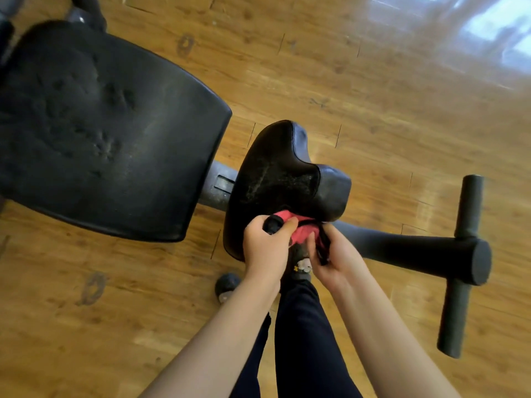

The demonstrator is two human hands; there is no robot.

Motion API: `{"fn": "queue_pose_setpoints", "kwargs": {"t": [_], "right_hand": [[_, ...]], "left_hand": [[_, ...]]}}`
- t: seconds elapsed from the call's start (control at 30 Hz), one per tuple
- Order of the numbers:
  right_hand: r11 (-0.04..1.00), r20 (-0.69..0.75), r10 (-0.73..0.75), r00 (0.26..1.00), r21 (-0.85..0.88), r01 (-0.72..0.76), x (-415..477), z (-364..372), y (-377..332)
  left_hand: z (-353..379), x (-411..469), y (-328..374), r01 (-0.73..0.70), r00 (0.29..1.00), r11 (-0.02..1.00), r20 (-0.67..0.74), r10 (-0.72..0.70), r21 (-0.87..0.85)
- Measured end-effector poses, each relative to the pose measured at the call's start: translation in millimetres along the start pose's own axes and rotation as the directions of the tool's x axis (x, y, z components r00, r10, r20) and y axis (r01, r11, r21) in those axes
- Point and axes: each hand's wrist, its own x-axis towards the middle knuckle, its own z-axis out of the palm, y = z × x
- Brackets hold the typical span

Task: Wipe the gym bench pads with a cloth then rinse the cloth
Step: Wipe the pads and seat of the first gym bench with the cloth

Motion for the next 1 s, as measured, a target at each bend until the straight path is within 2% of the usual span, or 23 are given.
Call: {"fn": "queue_pose_setpoints", "kwargs": {"t": [0.13, 0.23, 0.33, 0.43, 0.53, 0.6, 0.63, 0.7, 0.73, 0.77, 0.83, 0.9, 1.0], "right_hand": [[1.000, -0.032, 0.017, 0.999, 0.003, -0.016, 4.0, -1.4, 5.9], [1.000, -0.014, -0.009, 1.000, 0.002, 0.009, -3.5, -1.8, 0.7], [0.999, 0.032, -0.049, 0.998, 0.010, 0.048, -24.0, -5.7, -7.8], [0.978, 0.055, -0.179, 0.982, -0.099, 0.184, -48.8, -7.8, -15.3], [0.892, 0.163, -0.325, 0.931, -0.274, 0.359, -69.8, -1.9, -29.2], [0.780, 0.257, -0.396, 0.882, -0.412, 0.471, -76.9, 5.5, -42.1], [0.652, 0.300, -0.455, 0.838, -0.529, 0.543, -77.3, 8.7, -48.7], [0.314, 0.392, -0.621, 0.679, -0.669, 0.673, -71.3, 15.4, -60.3], [0.177, 0.433, -0.686, 0.584, -0.680, 0.712, -65.4, 19.5, -64.6], [0.084, 0.461, -0.725, 0.512, -0.679, 0.729, -58.4, 24.5, -67.1], [-0.041, 0.514, -0.731, 0.450, -0.691, 0.722, -37.0, 35.8, -66.3], [-0.129, 0.573, -0.679, 0.459, -0.709, 0.693, -13.1, 47.0, -58.5], [-0.105, 0.572, -0.665, 0.481, -0.709, 0.697, 9.2, 54.2, -46.1]], "left_hand": [[2.6, 2.8, 1.4, 0.022, 1.000, 0.999, -0.020, -0.021, 0.034], [2.8, -3.4, 8.4, 0.069, 0.997, 0.997, 0.024, -0.068, -0.038], [1.4, -16.5, 15.1, 0.036, 0.997, 0.994, 0.076, -0.028, -0.100], [3.5, -33.0, 22.3, 0.043, 0.992, 0.981, 0.128, -0.019, -0.191], [8.7, -43.5, 33.4, 0.049, 0.982, 0.963, 0.191, 0.002, -0.264], [9.6, -43.6, 43.2, 0.007, 0.979, 0.962, 0.199, 0.049, -0.272], [7.8, -41.8, 48.9, -0.014, 0.979, 0.962, 0.190, 0.069, -0.273], [-1.6, -32.4, 59.6, -0.060, 0.986, 0.949, 0.131, 0.105, -0.310], [-8.8, -25.6, 64.4, -0.091, 0.988, 0.936, 0.085, 0.126, -0.339], [-16.2, -18.1, 68.6, -0.131, 0.988, 0.922, 0.033, 0.153, -0.364], [-26.2, -6.1, 76.5, -0.218, 0.976, 0.896, -0.062, 0.211, -0.388], [-24.4, -0.1, 81.6, -0.295, 0.955, 0.882, -0.092, 0.281, -0.367], [-4.5, 3.3, 81.8, -0.456, 0.888, 0.869, -0.038, 0.457, -0.194]]}}
